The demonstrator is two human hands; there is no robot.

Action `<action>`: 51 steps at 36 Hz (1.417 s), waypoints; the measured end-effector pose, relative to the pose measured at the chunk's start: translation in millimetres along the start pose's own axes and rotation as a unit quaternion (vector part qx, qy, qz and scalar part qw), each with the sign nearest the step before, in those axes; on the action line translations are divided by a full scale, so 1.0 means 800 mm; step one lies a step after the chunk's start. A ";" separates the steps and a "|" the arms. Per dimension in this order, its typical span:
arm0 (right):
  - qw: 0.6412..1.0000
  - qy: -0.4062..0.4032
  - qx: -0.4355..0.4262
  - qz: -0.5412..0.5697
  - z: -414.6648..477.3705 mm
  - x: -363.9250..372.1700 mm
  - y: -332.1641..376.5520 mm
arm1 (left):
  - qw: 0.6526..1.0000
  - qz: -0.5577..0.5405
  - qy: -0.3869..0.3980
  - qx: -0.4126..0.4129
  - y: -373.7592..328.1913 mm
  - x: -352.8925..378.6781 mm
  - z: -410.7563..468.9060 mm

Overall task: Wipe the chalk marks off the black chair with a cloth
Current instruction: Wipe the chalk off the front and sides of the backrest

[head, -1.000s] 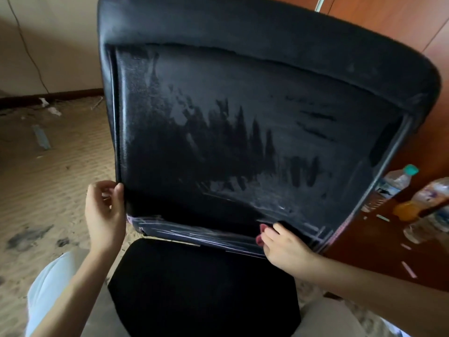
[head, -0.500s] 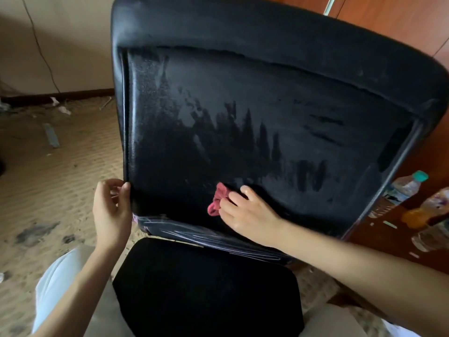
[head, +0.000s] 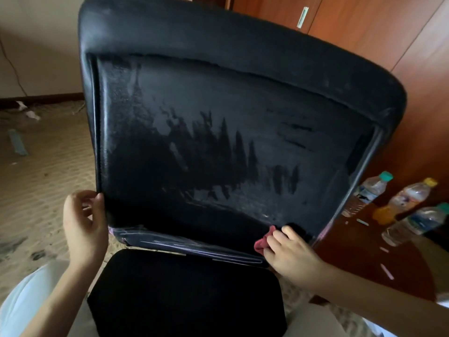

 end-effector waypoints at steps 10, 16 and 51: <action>0.968 -0.115 0.081 0.208 0.045 -0.066 -0.028 | 0.976 0.041 -0.002 0.213 -0.057 0.014 -0.050; 0.911 -0.175 0.179 0.327 0.059 -0.087 -0.028 | 0.932 -0.069 0.277 0.222 -0.119 0.043 -0.091; 0.700 0.002 0.265 0.664 0.055 -0.128 -0.031 | 0.748 -0.321 0.578 -0.054 -0.167 0.058 -0.101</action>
Point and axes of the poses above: each hand's wrist, its own z-axis towards the middle knuckle, its own x-axis out of the palm, y = z × x, the point moved 1 cm from there along z, towards the middle knuckle, and after that the axes turned 5 degrees about z, right-handed, at the moved point
